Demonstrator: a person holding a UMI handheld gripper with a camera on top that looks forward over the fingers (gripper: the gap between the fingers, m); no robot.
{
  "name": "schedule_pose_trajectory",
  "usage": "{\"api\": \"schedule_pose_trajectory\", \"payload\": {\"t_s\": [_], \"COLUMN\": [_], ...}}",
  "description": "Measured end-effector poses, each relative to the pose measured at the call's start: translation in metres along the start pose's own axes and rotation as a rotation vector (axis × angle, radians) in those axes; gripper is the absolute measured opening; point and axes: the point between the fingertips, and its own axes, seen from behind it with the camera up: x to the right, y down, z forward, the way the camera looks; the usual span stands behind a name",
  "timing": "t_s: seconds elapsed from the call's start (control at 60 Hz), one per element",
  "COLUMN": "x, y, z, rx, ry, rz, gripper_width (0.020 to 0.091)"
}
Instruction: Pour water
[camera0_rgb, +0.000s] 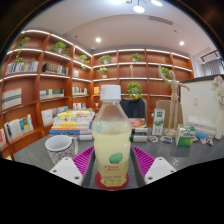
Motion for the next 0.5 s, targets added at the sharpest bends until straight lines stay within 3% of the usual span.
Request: {"api": "schedule_pose_trajectory", "payload": {"t_s": [0.05, 0.083, 0.267, 0.5], "x": [0.000, -0.001, 0.011, 0.057], "y": [0.005, 0.006, 0.021, 0.013], "z": [-0.007, -0.013, -0.060, -0.122], "rx": [-0.018, -0.019, -0.056, -0.038], "ry": [0.002, 0.000, 0.048, 0.242], "rz": [0.015, 0.021, 0.042, -0.006], "gripper_width": [0.0807, 0.0839, 0.0839, 0.0838]}}
